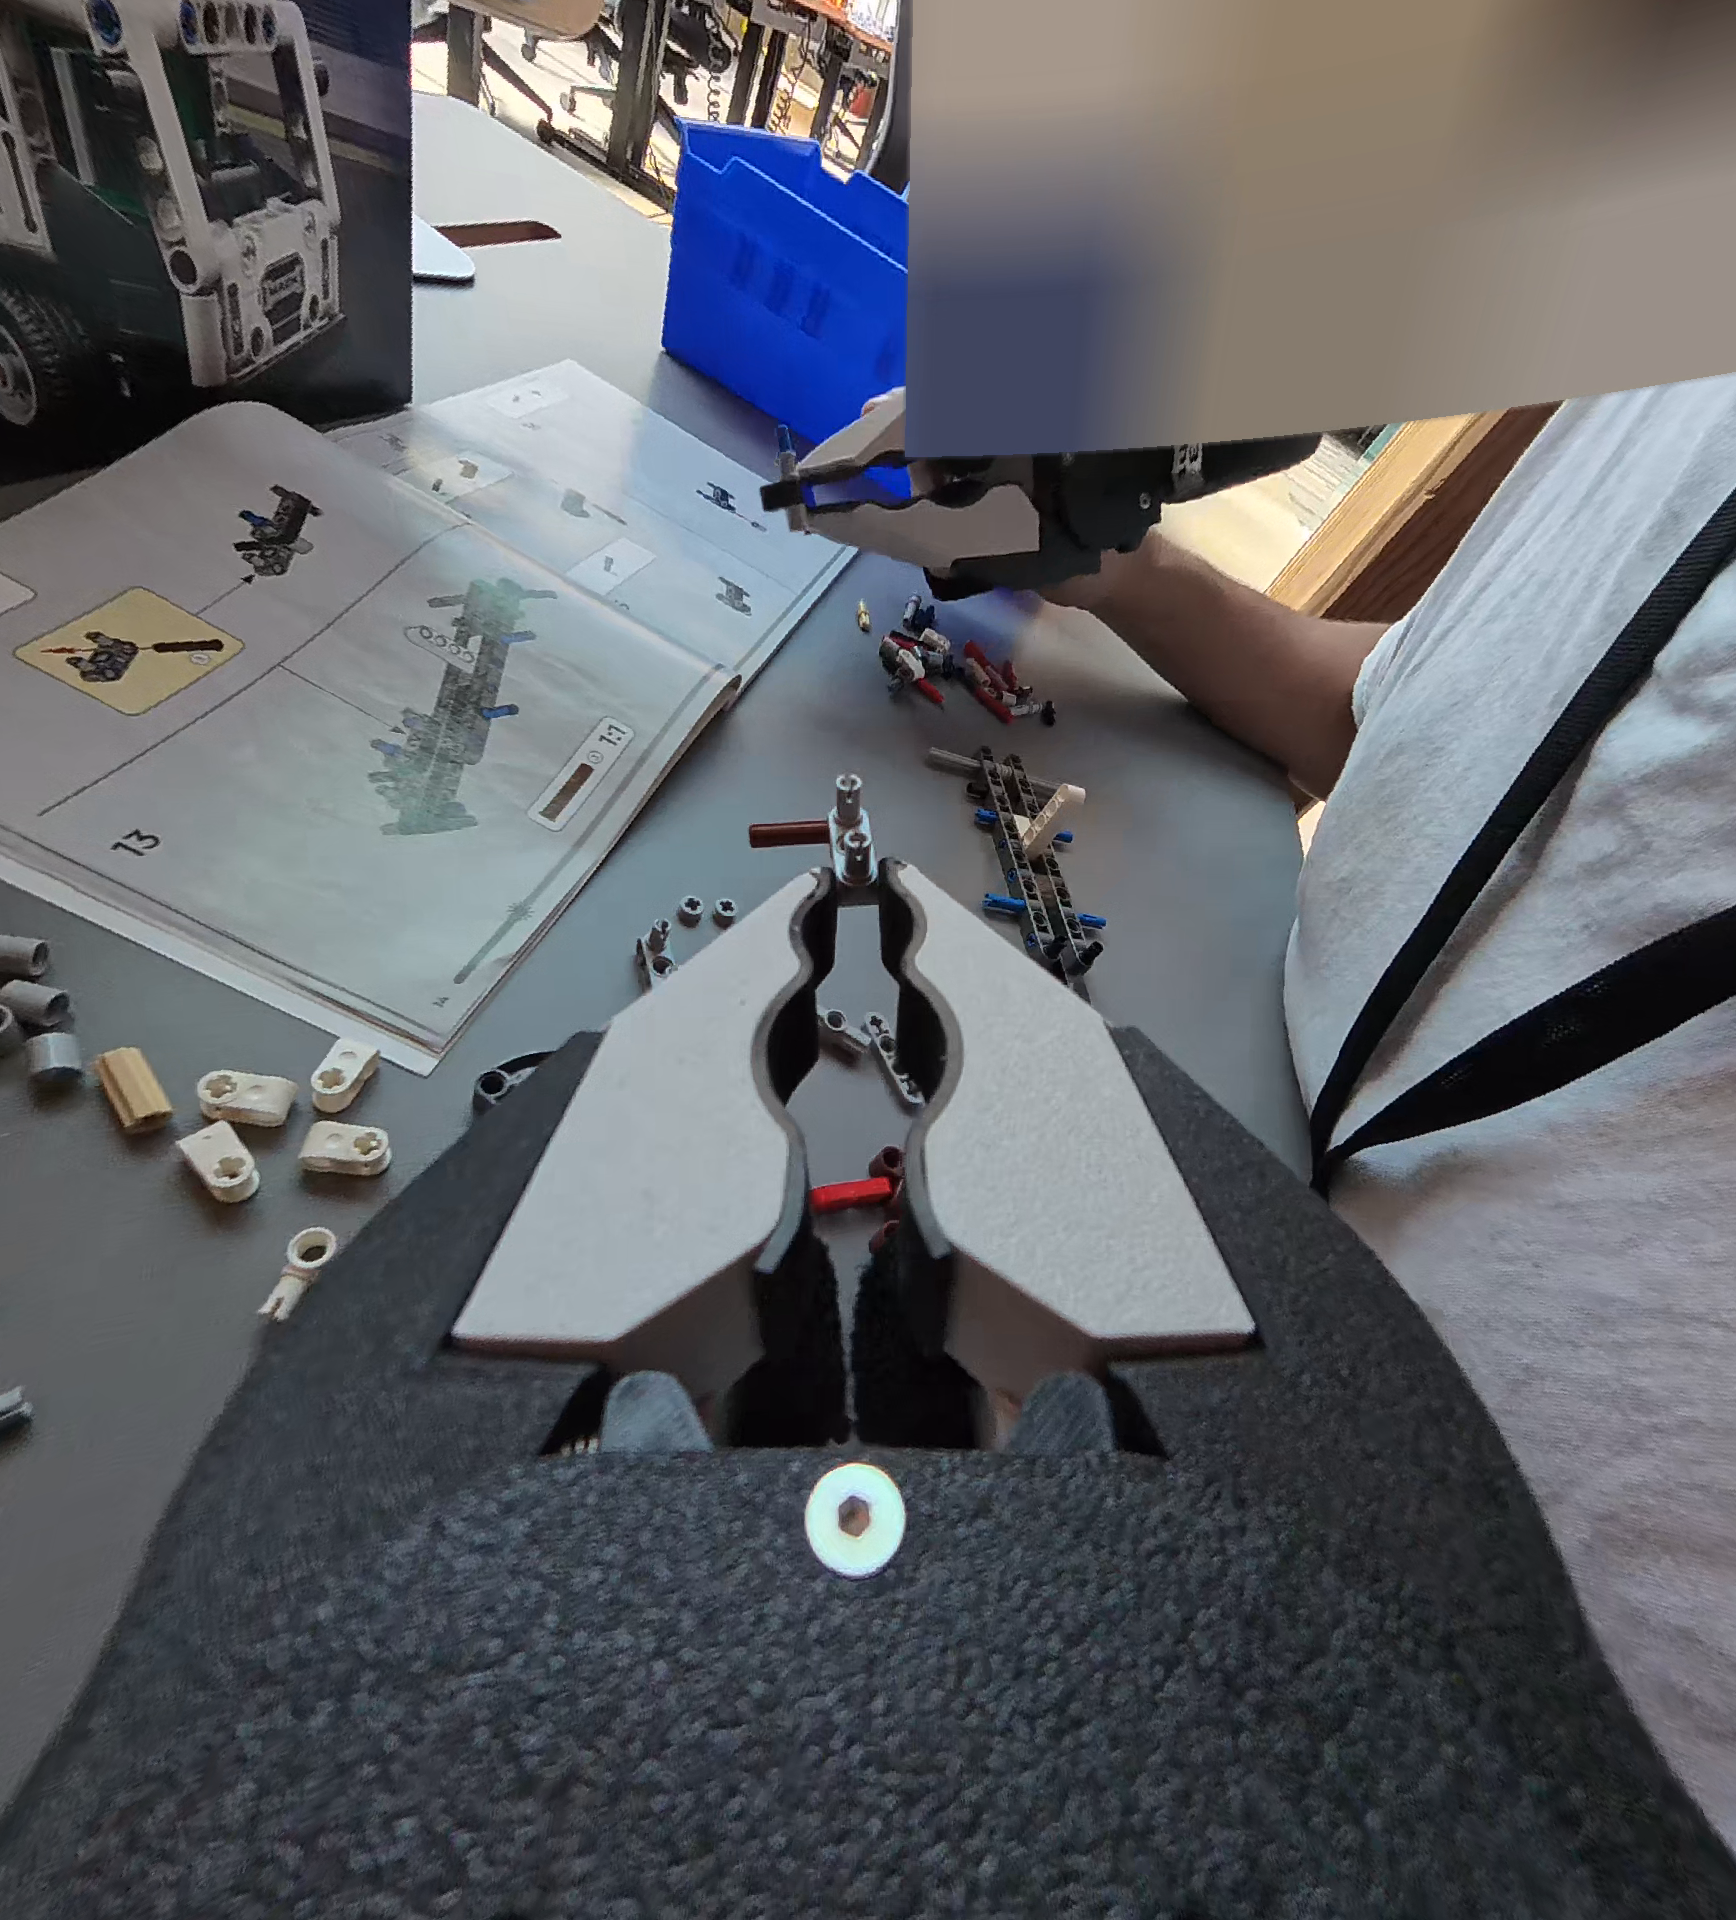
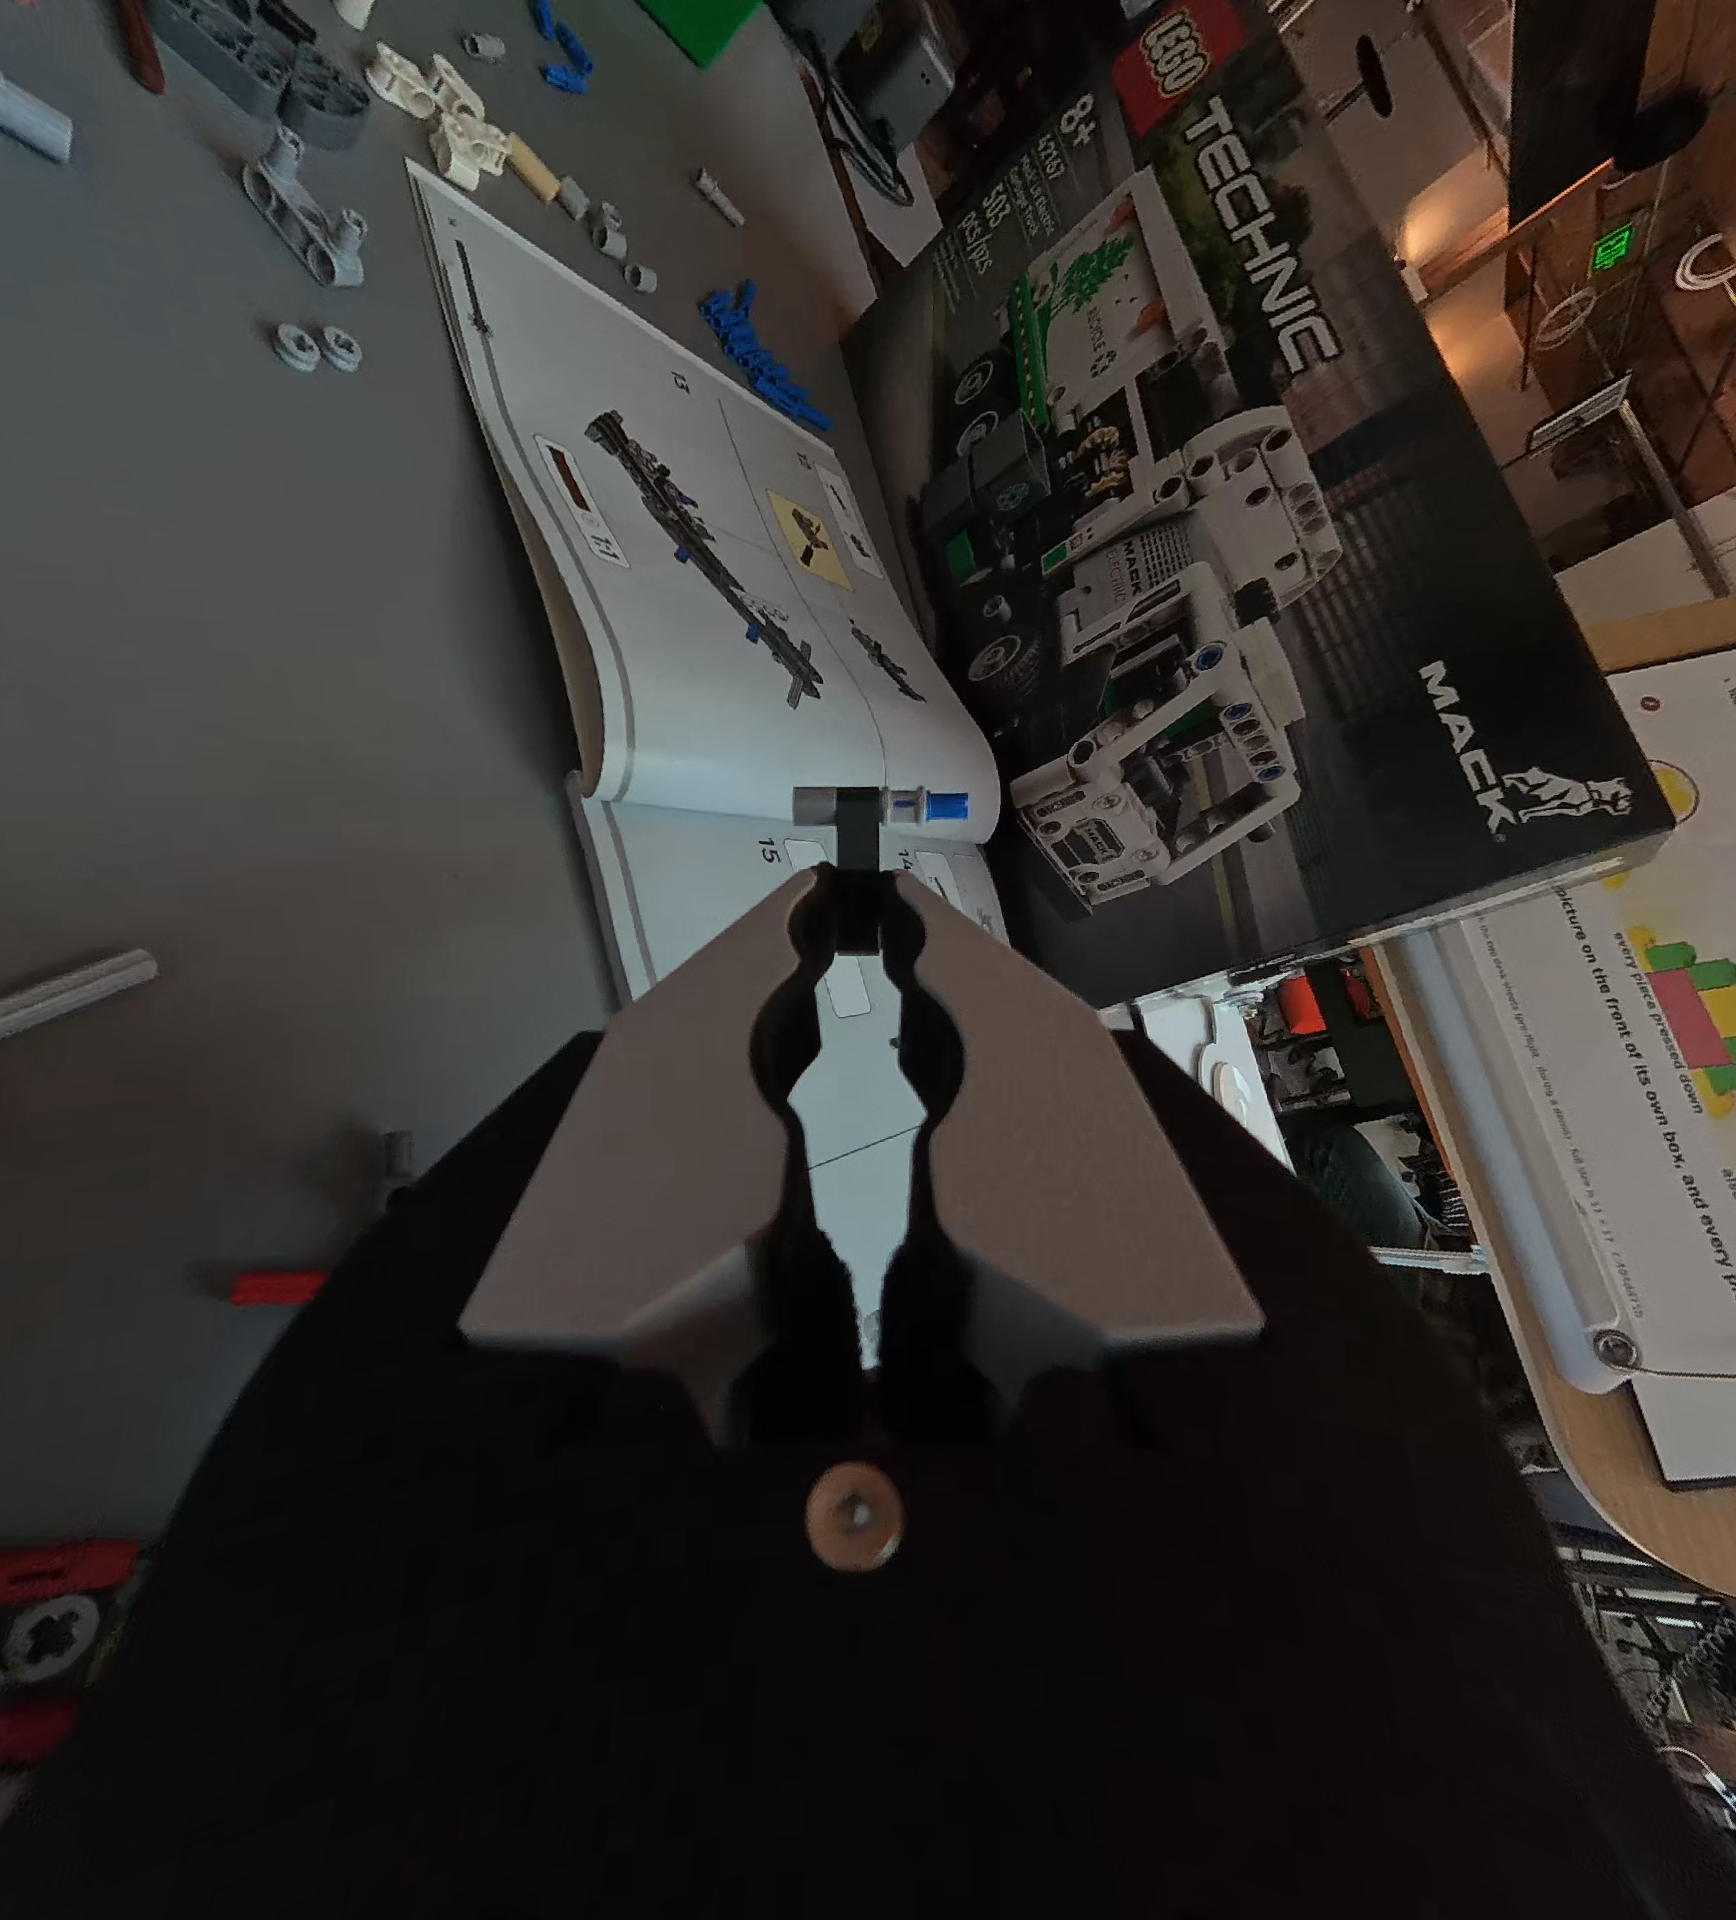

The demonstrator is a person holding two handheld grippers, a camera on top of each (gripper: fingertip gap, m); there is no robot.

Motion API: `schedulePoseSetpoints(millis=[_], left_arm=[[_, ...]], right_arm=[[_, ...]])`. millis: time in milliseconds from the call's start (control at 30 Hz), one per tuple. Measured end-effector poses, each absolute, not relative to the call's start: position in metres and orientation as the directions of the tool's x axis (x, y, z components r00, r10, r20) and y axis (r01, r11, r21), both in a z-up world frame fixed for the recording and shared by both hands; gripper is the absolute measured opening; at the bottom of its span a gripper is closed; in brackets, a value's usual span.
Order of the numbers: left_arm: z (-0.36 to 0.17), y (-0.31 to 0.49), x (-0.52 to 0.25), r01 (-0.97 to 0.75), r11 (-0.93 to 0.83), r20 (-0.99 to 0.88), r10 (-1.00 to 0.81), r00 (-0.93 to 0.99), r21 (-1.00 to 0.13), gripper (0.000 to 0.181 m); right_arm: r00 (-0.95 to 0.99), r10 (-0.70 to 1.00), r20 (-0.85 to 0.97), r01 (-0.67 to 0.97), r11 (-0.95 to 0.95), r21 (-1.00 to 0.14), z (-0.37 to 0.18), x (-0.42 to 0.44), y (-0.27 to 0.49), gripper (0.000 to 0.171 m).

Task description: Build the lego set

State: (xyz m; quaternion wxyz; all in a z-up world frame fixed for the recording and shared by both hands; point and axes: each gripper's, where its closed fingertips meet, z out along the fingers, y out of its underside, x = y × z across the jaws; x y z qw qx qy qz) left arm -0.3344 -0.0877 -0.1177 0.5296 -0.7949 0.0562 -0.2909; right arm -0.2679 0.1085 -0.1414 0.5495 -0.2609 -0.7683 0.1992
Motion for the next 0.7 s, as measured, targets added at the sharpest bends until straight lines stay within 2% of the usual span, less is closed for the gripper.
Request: schedulePoseSetpoints(millis=[700], left_arm=[[-0.1136, -0.0917, -0.3312, 0.207, -0.427, 0.391, -0.408, 0.825, -0.880, 0.006]], right_arm=[[-0.243, 0.609, 0.755, 0.148, 0.792, -0.592, -0.1452, -0.2693, 0.1030, 0.004]])
